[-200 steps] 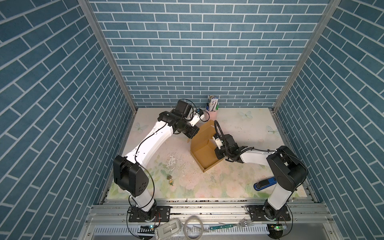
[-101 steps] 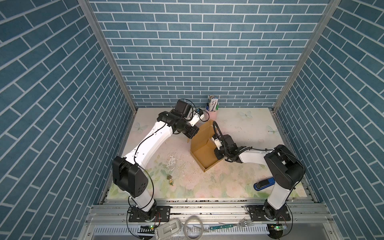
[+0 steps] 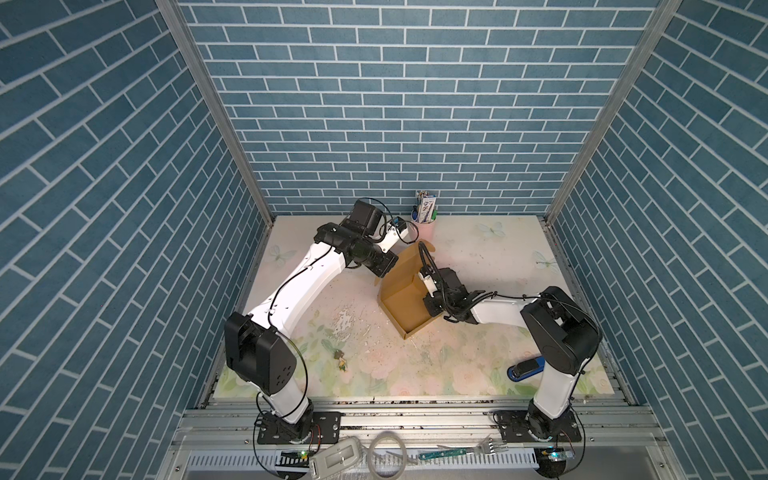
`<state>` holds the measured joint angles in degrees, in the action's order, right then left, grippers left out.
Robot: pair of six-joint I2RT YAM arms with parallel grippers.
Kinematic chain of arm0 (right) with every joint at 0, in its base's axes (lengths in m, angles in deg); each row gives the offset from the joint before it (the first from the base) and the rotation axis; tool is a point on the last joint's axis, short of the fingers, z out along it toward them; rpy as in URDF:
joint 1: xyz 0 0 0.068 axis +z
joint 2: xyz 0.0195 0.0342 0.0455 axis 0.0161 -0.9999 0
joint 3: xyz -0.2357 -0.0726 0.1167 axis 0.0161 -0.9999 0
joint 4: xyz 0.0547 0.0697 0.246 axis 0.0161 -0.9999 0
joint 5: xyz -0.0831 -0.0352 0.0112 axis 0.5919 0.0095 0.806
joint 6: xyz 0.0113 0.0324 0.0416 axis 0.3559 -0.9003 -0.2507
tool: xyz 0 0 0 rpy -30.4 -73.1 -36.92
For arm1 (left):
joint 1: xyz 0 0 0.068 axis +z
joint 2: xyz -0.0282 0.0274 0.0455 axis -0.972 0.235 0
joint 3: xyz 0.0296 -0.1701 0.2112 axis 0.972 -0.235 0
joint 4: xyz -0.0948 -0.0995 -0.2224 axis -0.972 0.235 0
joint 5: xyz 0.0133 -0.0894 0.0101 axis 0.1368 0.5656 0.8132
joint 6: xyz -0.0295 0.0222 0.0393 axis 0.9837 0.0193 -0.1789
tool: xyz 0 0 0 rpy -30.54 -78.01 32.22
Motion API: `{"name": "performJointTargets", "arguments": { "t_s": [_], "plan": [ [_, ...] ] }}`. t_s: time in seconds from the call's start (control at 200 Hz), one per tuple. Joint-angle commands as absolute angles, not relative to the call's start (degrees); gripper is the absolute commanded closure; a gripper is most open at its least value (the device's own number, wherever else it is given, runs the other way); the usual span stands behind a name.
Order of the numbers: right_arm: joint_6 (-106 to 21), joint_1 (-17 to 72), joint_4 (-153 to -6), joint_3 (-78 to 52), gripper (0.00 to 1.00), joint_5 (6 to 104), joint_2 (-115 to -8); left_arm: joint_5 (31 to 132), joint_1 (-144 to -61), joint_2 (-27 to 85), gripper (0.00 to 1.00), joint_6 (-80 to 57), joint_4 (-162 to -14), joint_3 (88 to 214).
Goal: Fold the paper box
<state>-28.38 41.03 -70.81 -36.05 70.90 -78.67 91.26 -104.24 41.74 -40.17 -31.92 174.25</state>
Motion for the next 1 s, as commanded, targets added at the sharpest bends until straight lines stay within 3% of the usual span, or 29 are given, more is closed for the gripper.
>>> {"name": "performJointTargets", "arguments": {
  "t_s": [0.0,0.41,0.505,0.64,0.82,0.995],
  "plan": [
    [-25.54,41.99,-72.60,-37.46,1.00,79.63,-81.26,91.47,-103.35,40.43,1.00,-38.68,-32.25,174.03],
    [-24.25,45.65,-72.13,-36.71,1.00,97.44,-84.84,92.75,-101.18,40.40,1.00,-37.68,-32.80,174.07],
    [-24.88,45.74,-71.91,-36.90,1.00,97.74,-85.18,92.83,-100.98,40.27,1.00,-37.68,-32.80,174.13],
    [-26.57,45.66,-71.90,-37.36,1.00,92.01,-84.55,93.04,-100.94,40.38,1.00,-37.71,-32.80,174.02],
    [-29.11,44.96,-71.44,-39.16,1.00,75.70,-81.76,94.44,-100.93,40.39,1.00,-37.85,-32.79,173.88],
    [-32.37,43.51,-71.31,-40.71,0.77,67.77,-78.72,95.44,-101.02,40.63,1.00,-38.12,-32.63,173.80]
  ]
}}
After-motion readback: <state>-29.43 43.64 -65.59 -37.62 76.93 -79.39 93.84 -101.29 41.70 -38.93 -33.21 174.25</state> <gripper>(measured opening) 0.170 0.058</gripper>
